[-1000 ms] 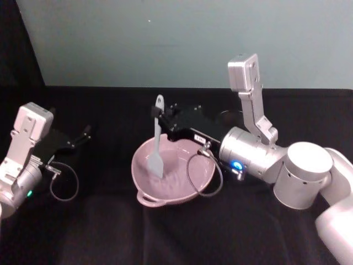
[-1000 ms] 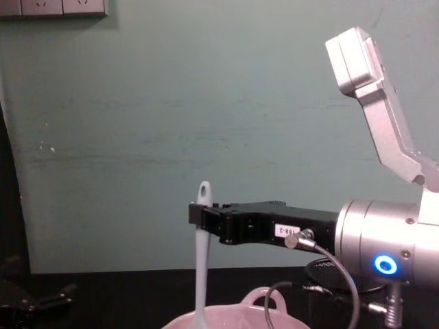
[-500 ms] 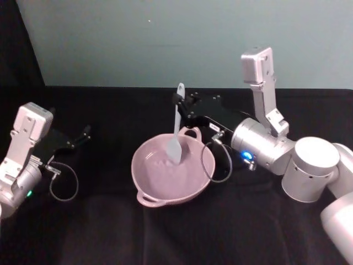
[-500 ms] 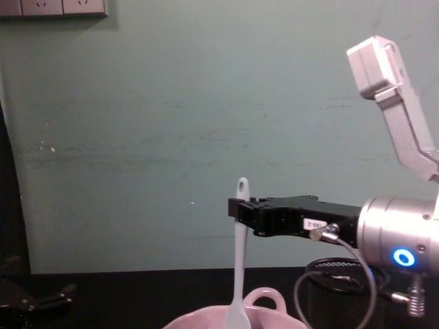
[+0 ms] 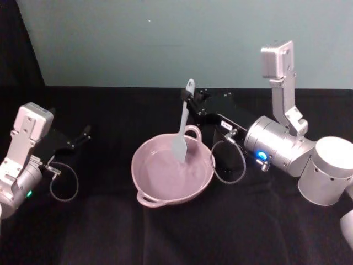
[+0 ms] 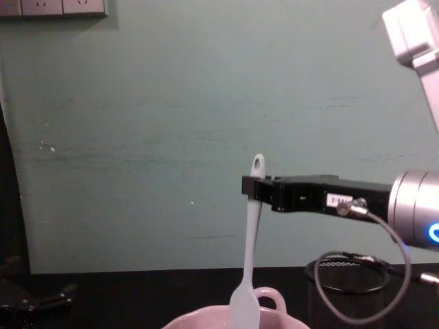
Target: Use the one hand to pick up the spoon and stir the clear water in the bowl.
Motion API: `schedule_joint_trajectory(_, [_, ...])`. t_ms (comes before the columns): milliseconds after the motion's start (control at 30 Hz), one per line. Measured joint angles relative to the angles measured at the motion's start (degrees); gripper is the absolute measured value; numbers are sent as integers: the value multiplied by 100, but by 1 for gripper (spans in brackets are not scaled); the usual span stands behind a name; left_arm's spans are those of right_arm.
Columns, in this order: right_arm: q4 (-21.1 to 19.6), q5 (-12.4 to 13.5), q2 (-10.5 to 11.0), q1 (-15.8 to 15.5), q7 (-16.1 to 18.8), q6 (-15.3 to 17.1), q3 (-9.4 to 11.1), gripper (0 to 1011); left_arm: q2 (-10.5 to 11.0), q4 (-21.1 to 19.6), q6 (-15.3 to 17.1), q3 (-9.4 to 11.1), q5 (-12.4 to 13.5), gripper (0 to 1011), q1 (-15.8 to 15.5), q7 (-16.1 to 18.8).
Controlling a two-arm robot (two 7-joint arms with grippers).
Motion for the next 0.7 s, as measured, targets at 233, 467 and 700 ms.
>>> schedule_joint_trajectory(233, [-209, 147, 43, -8, -55, 54, 111, 118, 0, 0, 0, 0, 0, 1011, 0, 0])
schedule_joint_trajectory(467, [-442, 227, 107, -21, -204, 58, 242, 119, 0, 0, 0, 0, 0, 1011, 0, 0])
schedule_joint_trajectory(700, [-704, 269, 170, -76, -462, 59, 469, 119, 0, 0, 0, 0, 1, 1011, 0, 0])
